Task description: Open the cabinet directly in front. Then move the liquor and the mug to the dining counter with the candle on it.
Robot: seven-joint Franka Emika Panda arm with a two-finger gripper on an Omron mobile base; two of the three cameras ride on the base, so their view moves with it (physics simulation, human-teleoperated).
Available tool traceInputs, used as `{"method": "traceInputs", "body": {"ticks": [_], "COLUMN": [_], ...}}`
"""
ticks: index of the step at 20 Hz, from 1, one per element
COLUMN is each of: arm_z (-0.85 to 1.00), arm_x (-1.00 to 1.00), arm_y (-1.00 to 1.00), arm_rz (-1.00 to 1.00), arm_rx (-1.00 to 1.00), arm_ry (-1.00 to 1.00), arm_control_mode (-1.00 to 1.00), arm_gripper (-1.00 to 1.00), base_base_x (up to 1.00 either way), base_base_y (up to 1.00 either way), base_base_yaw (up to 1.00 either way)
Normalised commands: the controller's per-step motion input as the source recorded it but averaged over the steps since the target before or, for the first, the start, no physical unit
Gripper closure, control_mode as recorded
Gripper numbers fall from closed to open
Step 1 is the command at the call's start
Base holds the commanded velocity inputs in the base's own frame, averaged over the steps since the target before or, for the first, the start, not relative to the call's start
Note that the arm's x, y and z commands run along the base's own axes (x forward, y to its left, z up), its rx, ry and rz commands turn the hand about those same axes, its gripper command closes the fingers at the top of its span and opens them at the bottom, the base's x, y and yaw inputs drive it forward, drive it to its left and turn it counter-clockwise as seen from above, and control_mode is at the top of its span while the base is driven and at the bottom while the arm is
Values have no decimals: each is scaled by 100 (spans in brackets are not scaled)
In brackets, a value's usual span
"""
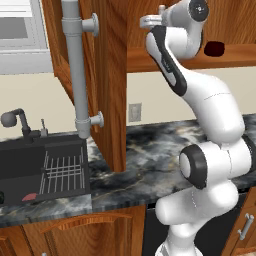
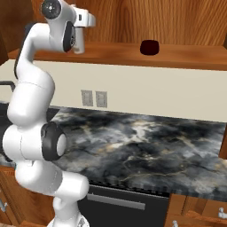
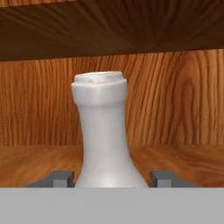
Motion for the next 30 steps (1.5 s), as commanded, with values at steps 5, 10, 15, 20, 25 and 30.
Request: {"method": "traceInputs", "body": {"ticks": [5,10,15,20,25,30], "arm_z": [0,-1,5,-6,-56,-42], "arm_x": [-100,-100,-100,-100,-100,-67], "arm_y": [-24,-42,-48,-30,-1,10], "arm_rz": [0,6,13,22,39,38], "arm_rx": [4,6,11,7,0,-1], "arm_ry": [-29,-23,-6,0,11,0], "arm_control_mode": [-100,-100,-100,-100,-100,-100], "arm_gripper": [100,100,100,100,100,100], "base_base_x": [0,0,0,0,0,0], "base_base_y": [0,0,0,0,0,0], "base_base_yaw": [0,0,0,0,0,0]}}
